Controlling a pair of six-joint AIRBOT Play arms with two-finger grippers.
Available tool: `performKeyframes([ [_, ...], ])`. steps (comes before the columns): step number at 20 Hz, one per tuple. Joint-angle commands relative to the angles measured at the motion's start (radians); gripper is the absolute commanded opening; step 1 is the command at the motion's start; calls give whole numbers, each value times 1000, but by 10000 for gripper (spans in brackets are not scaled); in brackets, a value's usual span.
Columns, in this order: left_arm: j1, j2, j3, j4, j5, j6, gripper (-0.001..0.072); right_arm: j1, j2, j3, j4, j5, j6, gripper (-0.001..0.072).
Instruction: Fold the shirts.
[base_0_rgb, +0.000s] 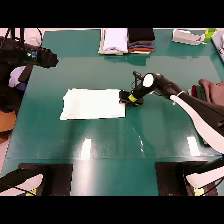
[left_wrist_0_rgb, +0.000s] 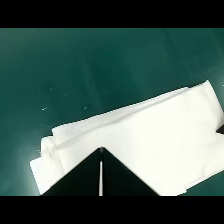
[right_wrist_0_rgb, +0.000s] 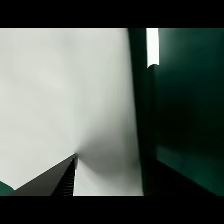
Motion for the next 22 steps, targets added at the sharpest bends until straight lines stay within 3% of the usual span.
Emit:
performKeyframes([
  [1,0,-1,0,-1,-7,0,21,32,-40,-2,46,-109,16,489],
  [3,0,-1,0,-3,-13,0,22,35,-47,-1,46,-135,14,461],
  [4,0,-1,0,-5,-13,0,22,35,-47,-1,46,-150,2,366],
  [6,0,0,0,-7,-13,0,21,35,-46,9,40,-158,-72,12],
  [8,0,0,0,-7,-14,0,20,26,-45,57,34,-124,-137,16],
  [13,-79,-1,0,0,-18,1,20,-101,39,263,-140,74,-142,16],
  [18,-190,0,0,0,-18,0,21,-405,176,413,-307,284,-164,17],
  [22,-238,0,0,-10,-10,-9,21,-723,250,416,-302,298,-185,16],
])
